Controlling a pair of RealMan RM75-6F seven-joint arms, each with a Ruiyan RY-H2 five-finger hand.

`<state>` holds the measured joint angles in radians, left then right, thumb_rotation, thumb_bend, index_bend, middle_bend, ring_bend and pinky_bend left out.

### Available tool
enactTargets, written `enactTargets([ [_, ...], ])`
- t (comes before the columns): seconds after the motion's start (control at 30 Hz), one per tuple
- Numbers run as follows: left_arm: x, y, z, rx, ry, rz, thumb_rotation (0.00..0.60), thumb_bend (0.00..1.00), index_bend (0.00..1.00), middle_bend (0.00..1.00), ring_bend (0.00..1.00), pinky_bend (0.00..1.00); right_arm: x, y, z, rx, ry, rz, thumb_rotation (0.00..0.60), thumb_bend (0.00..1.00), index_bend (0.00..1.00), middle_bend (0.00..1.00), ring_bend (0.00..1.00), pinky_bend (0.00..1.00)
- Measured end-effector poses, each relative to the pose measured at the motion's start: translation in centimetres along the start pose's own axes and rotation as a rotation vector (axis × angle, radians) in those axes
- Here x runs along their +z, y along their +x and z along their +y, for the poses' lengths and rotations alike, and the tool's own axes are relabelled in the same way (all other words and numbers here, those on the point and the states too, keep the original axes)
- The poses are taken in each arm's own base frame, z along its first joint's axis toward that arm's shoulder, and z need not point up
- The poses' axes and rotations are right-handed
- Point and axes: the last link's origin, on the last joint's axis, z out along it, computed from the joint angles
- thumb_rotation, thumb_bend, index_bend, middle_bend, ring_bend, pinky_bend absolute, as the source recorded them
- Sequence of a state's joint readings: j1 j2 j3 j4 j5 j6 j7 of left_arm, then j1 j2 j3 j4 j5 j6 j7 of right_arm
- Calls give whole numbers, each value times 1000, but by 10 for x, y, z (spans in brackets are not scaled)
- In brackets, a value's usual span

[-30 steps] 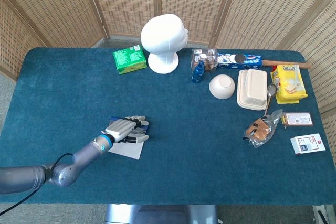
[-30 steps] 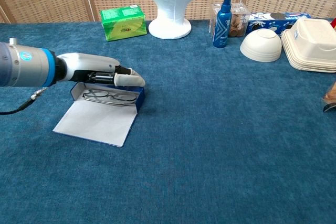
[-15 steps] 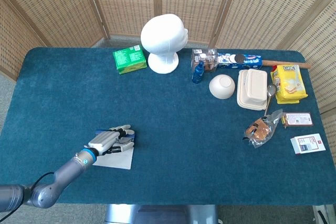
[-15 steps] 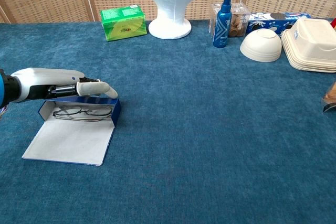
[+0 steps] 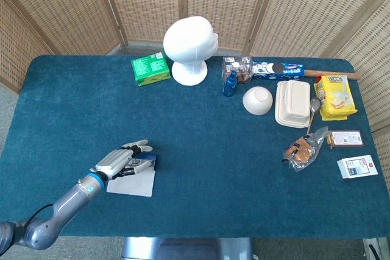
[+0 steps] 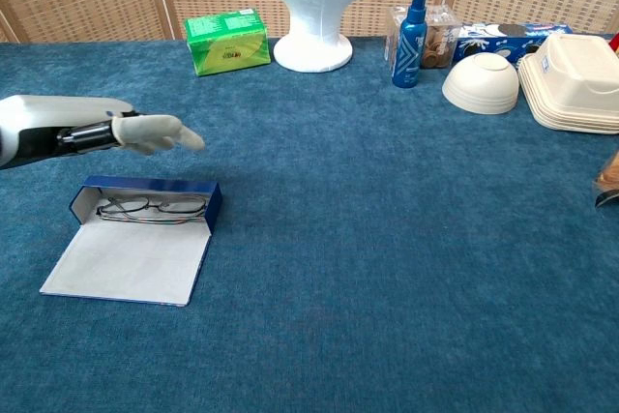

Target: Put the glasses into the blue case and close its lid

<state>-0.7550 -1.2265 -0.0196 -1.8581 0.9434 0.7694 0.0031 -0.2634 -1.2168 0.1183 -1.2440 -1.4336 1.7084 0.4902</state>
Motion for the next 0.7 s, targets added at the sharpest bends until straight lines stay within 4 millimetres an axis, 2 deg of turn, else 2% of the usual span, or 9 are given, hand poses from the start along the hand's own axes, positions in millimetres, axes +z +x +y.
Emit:
enactTargets([
  [0.2, -10, 6, -25, -20, 72, -5, 30, 231, 118, 0, 0, 23, 1, -4, -1, -1, 0, -11, 570, 254, 0, 125, 0, 167],
  [0.4, -17, 1, -39, -37, 106, -7, 30, 231, 115, 0, 0, 8, 4, -7, -4, -3, 7, -18, 569, 254, 0, 125, 0, 167],
  [0.7, -17, -11, -40, -67, 98, -36, 24, 232, 112, 0, 0, 19, 5, -7, -5, -1, 10, -20, 568, 254, 0, 125, 0, 167],
])
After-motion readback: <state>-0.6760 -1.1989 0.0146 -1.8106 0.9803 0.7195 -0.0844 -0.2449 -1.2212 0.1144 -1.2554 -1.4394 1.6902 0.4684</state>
